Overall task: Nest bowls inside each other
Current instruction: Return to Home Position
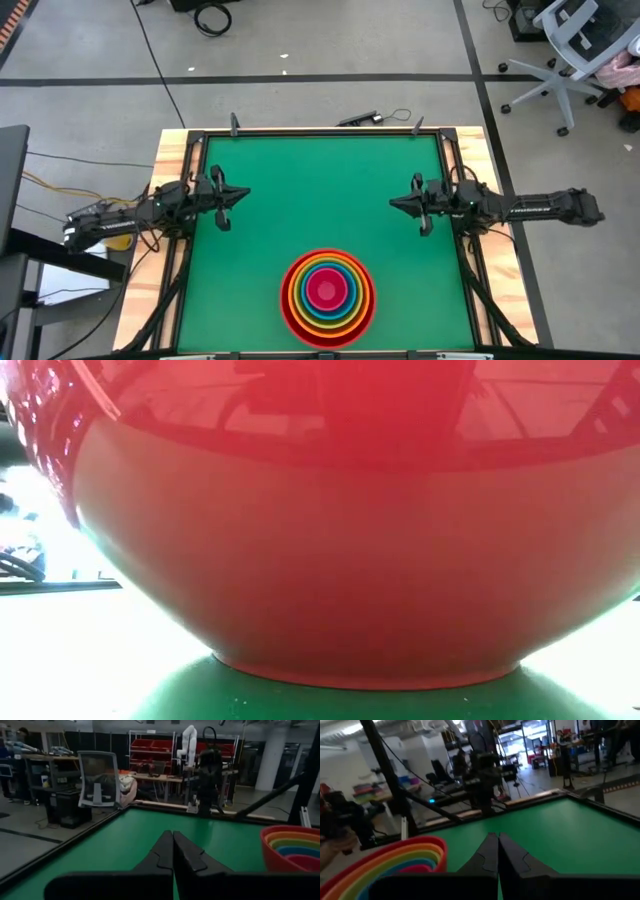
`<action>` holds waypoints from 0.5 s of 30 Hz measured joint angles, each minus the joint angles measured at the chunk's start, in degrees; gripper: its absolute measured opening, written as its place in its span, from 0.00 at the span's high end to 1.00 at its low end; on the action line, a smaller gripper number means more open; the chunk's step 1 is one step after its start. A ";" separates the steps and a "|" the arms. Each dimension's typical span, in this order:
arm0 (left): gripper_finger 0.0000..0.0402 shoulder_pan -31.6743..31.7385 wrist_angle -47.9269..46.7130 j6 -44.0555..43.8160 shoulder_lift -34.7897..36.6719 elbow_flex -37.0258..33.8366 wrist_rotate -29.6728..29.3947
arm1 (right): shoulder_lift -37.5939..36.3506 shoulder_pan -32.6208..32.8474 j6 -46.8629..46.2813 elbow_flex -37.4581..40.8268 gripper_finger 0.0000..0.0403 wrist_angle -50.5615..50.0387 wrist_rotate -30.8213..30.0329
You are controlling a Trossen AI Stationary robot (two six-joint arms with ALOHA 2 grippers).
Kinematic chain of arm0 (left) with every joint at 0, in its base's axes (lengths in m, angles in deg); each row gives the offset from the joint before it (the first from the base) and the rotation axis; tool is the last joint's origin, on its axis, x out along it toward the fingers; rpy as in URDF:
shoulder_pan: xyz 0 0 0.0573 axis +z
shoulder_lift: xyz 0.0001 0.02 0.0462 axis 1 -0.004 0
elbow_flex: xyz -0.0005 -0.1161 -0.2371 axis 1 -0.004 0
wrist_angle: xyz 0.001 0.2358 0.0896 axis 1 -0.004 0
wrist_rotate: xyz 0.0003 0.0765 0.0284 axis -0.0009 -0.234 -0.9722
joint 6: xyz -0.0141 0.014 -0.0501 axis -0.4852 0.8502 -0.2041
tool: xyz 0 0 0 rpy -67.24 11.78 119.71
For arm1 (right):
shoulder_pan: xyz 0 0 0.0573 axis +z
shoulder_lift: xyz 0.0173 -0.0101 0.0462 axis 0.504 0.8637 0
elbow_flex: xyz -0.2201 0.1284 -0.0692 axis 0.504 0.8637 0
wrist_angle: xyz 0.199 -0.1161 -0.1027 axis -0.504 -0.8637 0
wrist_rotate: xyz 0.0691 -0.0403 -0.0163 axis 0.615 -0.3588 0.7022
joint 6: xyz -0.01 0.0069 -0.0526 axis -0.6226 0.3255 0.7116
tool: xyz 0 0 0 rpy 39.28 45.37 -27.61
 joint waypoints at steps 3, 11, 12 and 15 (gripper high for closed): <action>1.00 0.23 -5.99 0.28 4.11 1.09 0.14 | -3.13 0.52 -0.69 -0.02 0.99 -2.53 0.03; 1.00 0.08 -12.14 -0.41 4.23 3.99 0.15 | -11.19 5.74 -0.36 -0.04 0.99 -7.31 -2.19; 1.00 -0.12 -12.22 -0.62 4.23 3.87 0.14 | -12.08 6.77 0.04 -0.04 0.99 -8.21 -3.58; 1.00 -1.17 -12.33 -0.95 4.21 3.58 0.11 | -13.76 9.79 1.66 0.14 0.99 -9.25 -7.74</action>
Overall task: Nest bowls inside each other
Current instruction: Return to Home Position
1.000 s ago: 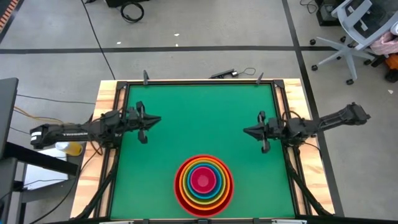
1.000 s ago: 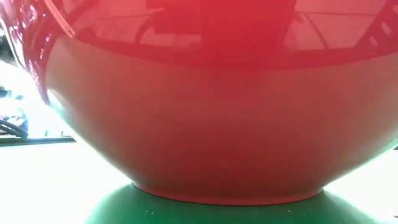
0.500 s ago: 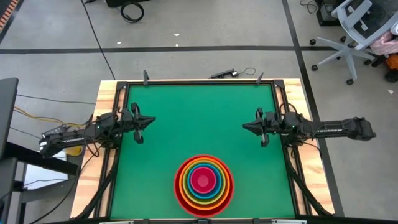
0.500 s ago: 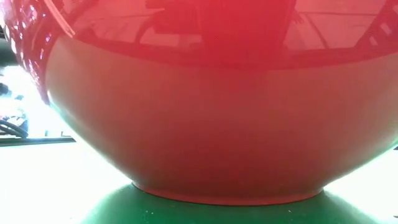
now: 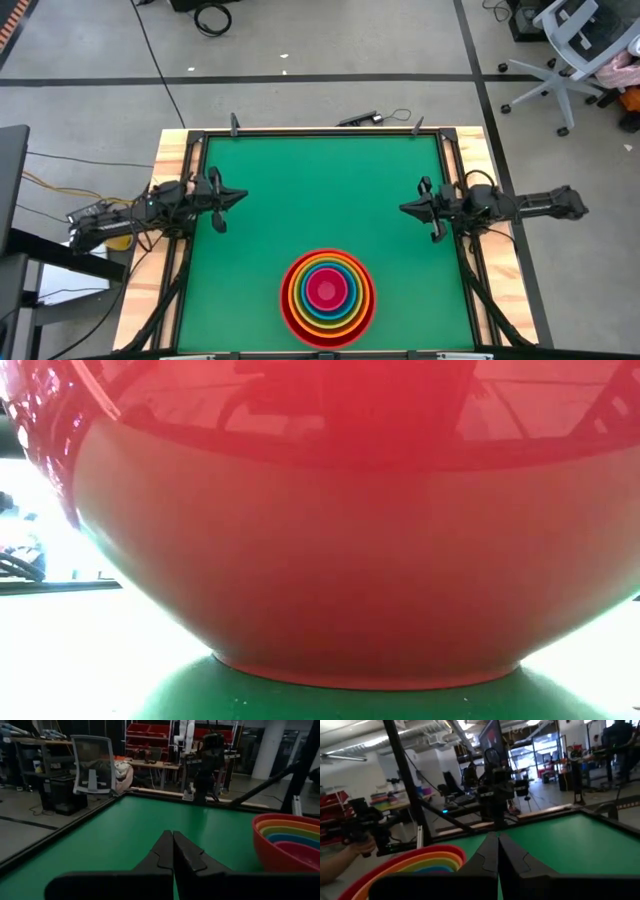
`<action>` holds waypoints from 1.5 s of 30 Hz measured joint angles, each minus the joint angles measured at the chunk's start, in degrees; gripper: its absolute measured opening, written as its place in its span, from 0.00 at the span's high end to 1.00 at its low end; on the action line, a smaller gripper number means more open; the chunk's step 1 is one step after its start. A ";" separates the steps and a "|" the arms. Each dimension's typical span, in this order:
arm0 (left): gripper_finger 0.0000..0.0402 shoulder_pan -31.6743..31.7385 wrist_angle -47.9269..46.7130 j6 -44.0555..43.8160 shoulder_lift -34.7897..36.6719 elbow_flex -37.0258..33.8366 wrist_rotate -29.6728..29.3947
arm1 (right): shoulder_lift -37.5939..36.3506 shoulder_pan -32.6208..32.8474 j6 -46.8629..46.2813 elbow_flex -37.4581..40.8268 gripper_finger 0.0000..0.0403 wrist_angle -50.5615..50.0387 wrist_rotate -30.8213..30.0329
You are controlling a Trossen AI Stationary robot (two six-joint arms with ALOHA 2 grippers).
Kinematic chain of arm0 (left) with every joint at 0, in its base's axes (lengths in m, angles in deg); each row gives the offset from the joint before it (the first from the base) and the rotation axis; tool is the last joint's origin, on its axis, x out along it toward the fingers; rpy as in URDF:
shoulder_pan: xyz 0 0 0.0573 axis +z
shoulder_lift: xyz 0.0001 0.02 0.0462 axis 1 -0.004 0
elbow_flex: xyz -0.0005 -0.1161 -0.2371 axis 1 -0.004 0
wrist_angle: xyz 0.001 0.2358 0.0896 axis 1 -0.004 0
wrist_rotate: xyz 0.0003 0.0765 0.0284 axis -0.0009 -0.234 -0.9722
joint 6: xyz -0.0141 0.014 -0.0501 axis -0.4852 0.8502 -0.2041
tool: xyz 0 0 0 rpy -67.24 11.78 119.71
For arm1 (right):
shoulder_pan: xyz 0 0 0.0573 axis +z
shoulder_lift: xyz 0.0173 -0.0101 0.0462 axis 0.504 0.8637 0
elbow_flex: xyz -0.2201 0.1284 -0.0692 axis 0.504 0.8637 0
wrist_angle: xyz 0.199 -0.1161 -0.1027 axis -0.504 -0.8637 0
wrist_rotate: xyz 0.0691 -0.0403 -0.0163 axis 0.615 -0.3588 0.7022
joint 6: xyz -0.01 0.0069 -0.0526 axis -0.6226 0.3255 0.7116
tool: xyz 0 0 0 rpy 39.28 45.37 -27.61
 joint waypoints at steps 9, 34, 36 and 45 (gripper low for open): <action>1.00 -2.68 0.71 2.14 0.00 -0.02 -4.58 | -1.18 3.28 0.84 3.01 0.99 0.90 -3.26; 1.00 -1.55 10.02 -0.74 -0.16 -3.61 -4.13 | -6.06 -1.21 2.42 3.01 0.98 -4.00 4.89; 1.00 -2.08 11.80 -0.74 -0.13 -3.61 -4.11 | -6.06 -1.21 3.26 3.01 0.98 -4.10 4.40; 1.00 -3.86 10.75 -2.18 -0.33 -3.63 -5.11 | -6.06 -1.21 2.99 3.01 0.97 -3.92 4.34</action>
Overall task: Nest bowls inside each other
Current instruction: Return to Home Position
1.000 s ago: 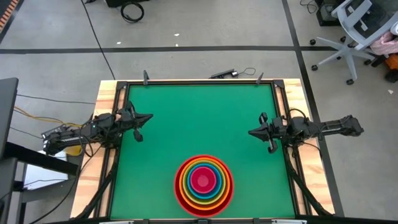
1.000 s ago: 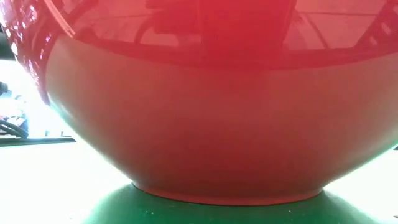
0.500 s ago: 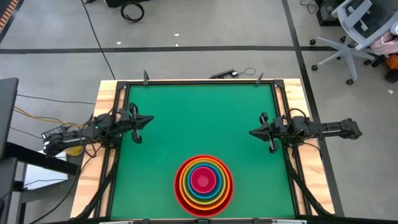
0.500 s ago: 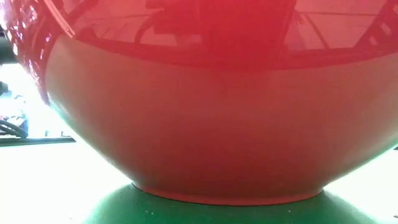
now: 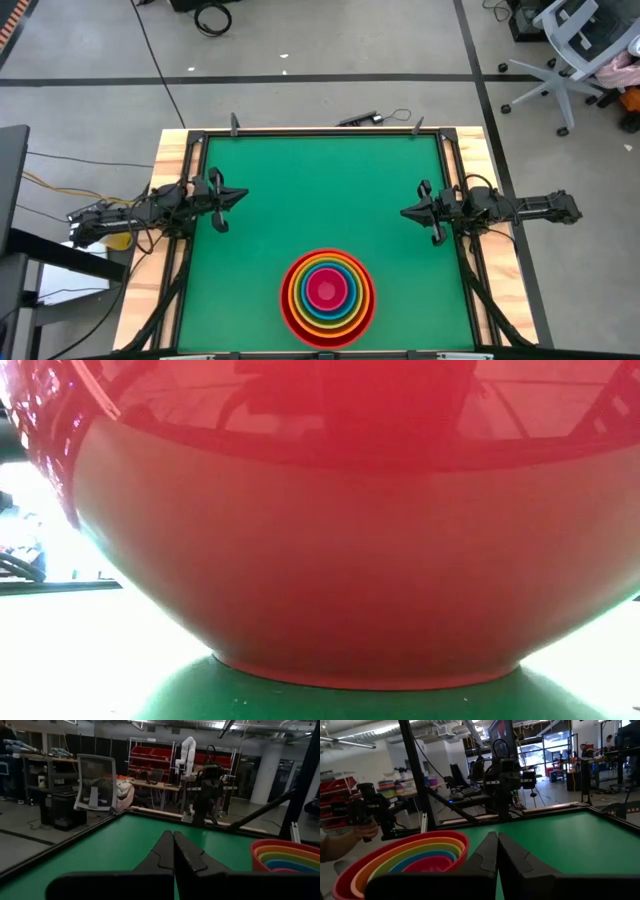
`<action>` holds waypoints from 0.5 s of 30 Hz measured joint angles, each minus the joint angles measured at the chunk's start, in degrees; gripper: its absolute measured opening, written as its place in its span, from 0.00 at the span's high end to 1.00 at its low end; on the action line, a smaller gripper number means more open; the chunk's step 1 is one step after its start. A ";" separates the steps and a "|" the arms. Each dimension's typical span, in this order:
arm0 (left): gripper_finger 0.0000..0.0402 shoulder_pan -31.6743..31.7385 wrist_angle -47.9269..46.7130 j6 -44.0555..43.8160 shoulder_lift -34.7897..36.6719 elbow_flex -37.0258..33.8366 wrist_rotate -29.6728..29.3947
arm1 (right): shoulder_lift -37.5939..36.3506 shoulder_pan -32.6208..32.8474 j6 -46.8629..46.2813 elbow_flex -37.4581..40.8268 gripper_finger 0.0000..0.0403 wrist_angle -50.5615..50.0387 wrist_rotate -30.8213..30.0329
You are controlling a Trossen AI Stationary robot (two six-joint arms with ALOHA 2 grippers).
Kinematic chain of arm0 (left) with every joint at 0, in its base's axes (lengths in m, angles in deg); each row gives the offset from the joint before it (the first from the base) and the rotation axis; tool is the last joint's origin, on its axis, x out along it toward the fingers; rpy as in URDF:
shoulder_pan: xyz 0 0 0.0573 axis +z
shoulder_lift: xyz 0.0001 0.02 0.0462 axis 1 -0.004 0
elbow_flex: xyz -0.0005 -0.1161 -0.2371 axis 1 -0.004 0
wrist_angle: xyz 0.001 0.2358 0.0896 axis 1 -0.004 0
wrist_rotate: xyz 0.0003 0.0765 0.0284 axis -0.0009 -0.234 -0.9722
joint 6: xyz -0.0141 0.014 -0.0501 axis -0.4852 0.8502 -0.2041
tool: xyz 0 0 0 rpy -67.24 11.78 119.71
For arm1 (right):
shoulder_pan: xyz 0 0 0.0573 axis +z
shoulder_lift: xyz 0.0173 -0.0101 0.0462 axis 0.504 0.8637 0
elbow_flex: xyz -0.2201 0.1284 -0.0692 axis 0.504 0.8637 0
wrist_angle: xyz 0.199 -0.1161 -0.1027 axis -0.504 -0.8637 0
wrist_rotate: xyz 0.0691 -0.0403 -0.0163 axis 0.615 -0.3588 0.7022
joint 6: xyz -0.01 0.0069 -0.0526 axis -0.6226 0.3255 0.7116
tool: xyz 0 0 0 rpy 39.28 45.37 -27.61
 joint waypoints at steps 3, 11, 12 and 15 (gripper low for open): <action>1.00 0.00 0.09 1.41 0.02 0.00 0.00 | 0.00 0.00 -0.02 0.00 0.96 -0.01 0.00; 0.97 0.02 0.09 6.89 0.04 -0.02 0.02 | 0.00 0.00 -0.04 0.00 0.96 0.02 0.00; 0.96 0.02 0.09 8.06 0.04 -0.02 0.01 | 0.00 0.00 -0.04 0.00 0.96 0.02 0.00; 0.96 0.02 0.09 8.87 0.04 -0.02 0.02 | 0.00 0.00 -0.04 0.01 0.95 0.00 0.00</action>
